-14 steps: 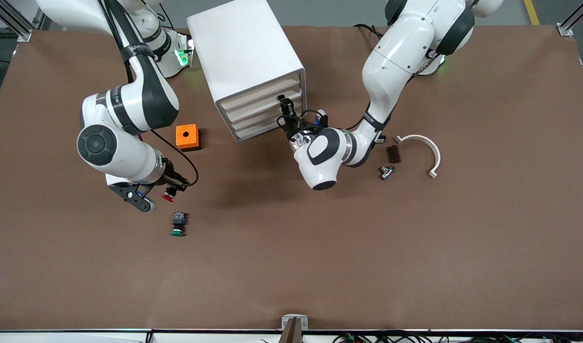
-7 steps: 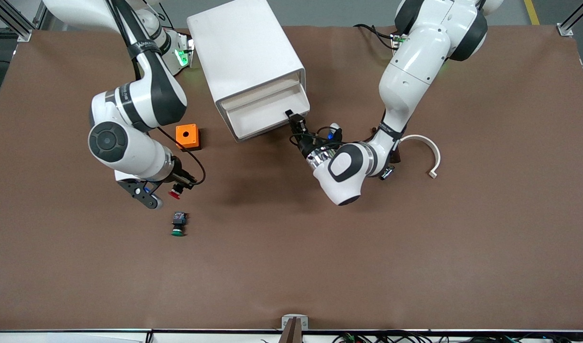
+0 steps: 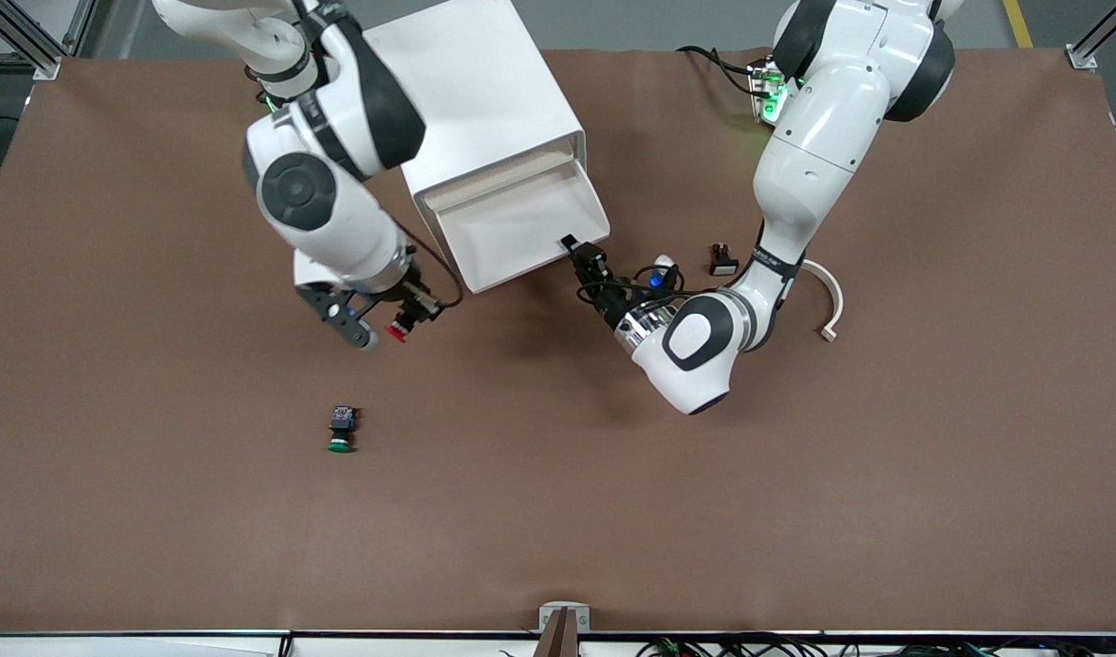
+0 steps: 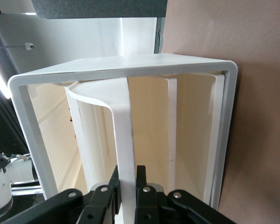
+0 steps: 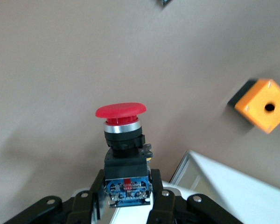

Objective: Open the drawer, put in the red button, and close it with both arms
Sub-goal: 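Lower the red button into the open drawer and open the right gripper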

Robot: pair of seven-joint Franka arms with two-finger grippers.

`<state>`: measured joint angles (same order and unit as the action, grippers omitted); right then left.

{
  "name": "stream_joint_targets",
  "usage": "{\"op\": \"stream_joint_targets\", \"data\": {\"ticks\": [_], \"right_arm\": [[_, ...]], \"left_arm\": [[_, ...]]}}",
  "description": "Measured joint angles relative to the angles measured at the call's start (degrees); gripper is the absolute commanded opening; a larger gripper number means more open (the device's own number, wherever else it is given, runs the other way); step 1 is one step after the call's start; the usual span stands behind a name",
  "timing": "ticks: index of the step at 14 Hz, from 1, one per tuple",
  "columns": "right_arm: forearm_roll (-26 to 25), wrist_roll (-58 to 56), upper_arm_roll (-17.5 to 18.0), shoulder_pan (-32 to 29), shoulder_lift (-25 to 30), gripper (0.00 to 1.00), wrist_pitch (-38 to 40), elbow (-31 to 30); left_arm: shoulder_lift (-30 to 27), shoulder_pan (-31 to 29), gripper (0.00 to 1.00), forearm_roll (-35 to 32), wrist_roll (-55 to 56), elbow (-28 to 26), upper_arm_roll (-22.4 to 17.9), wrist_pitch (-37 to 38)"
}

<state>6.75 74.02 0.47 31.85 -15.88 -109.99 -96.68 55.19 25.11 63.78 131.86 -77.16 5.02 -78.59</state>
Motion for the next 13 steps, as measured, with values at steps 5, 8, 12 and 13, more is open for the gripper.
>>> {"op": "stream_joint_targets", "data": {"ticks": [5,8,12,13], "right_arm": [[0.00,13.15,0.04,7.78,0.02,0.00,-2.81,-2.05],[0.00,18.90,-0.01,11.06,0.02,0.00,-6.75,-4.90],[-0.02,25.28,-0.04,15.42,-0.06,0.00,-9.42,-6.17],[-0.09,26.55,-0.07,16.32,-0.13,0.00,-9.90,-6.23]], "left_arm": [[0.01,-2.01,0.11,0.19,-0.41,0.32,-0.05,-1.55],[0.01,-2.60,0.29,0.45,-0.59,0.42,-0.05,-1.79],[0.01,-3.35,0.70,0.49,-3.68,1.26,-0.09,-2.22],[0.01,-3.60,0.73,0.50,-5.47,1.69,-0.09,-2.24]]}}
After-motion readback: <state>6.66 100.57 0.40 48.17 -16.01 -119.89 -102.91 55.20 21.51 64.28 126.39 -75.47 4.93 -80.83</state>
